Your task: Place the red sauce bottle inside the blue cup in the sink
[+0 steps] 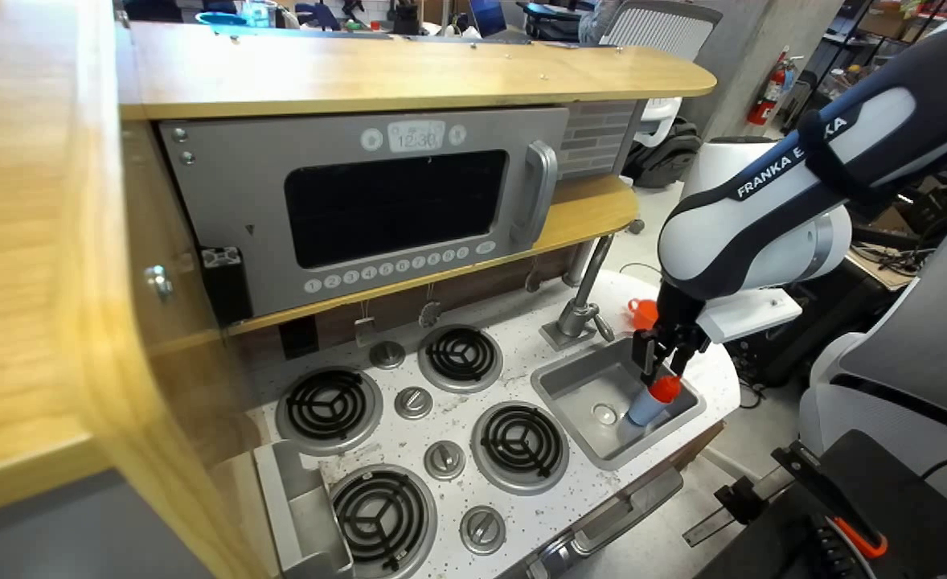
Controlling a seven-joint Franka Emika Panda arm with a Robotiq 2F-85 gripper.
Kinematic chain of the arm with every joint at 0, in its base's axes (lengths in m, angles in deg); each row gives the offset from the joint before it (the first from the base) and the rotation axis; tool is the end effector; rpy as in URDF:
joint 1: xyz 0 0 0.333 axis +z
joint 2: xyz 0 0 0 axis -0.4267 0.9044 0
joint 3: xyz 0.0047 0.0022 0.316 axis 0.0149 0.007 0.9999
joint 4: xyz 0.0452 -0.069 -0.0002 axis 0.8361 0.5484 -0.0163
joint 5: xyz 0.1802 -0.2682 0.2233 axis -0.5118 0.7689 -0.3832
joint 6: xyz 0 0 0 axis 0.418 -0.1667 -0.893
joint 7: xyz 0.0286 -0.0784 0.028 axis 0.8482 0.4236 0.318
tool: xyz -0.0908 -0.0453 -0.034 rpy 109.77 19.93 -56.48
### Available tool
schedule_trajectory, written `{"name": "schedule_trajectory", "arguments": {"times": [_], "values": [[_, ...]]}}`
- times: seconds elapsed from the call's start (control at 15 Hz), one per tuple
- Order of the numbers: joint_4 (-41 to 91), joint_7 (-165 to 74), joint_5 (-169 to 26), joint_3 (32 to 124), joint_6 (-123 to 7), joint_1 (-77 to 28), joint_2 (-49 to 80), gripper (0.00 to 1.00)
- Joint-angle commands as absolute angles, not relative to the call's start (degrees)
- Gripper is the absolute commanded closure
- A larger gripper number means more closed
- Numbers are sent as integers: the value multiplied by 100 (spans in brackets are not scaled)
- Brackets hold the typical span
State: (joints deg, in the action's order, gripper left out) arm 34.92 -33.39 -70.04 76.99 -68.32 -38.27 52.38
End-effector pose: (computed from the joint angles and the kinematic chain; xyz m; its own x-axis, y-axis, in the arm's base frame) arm 0.5747 -0.1870 0.0205 0.9751 -0.1007 -0.1974 -0.0873 -0.9933 0.0751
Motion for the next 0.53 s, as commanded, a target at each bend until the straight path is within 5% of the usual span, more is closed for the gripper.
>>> {"name": "schedule_trajectory", "arguments": {"times": [0.0, 0.07, 0.47], "values": [[3434, -3263, -6954, 7583, -6593, -3787, 5140, 8], [3551, -3258, -6936, 7552, -6637, -3786, 5023, 1], [4208, -3146, -6977, 7547, -6635, -3840, 4103, 0]]}}
